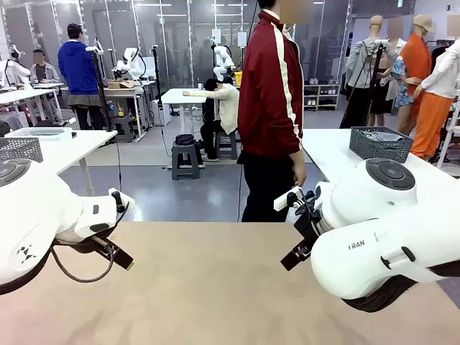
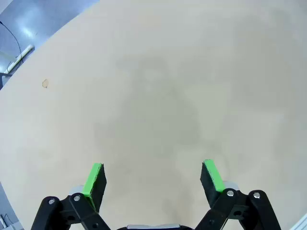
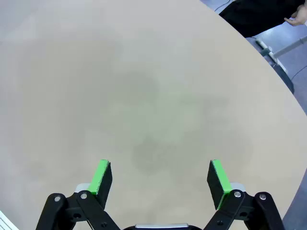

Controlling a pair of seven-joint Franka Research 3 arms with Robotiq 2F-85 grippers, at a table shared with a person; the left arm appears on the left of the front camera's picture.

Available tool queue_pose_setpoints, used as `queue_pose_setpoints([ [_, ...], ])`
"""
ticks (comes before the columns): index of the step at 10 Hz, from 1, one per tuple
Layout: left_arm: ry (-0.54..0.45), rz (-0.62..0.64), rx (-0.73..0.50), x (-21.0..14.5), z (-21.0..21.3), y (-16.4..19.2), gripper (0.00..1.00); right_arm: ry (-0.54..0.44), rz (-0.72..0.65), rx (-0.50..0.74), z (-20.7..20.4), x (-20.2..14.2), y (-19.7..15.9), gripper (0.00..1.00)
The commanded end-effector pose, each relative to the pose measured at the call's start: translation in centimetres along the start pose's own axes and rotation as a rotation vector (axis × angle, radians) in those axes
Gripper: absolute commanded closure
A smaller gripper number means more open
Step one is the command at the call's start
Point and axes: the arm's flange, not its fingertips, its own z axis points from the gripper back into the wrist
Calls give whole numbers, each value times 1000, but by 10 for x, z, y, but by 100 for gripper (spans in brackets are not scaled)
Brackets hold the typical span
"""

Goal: Fold the towels and place them in the basket.
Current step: When a person lays out a Towel with hook on the table, fold it in half twice.

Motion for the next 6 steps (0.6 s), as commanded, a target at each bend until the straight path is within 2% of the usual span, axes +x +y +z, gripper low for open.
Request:
queue_pose_setpoints([
  [1,0,0,0,0,0,0,0,0,0,0,0,0,0,0],
  [6,0,0,0,0,0,0,0,0,0,0,0,0,0,0],
])
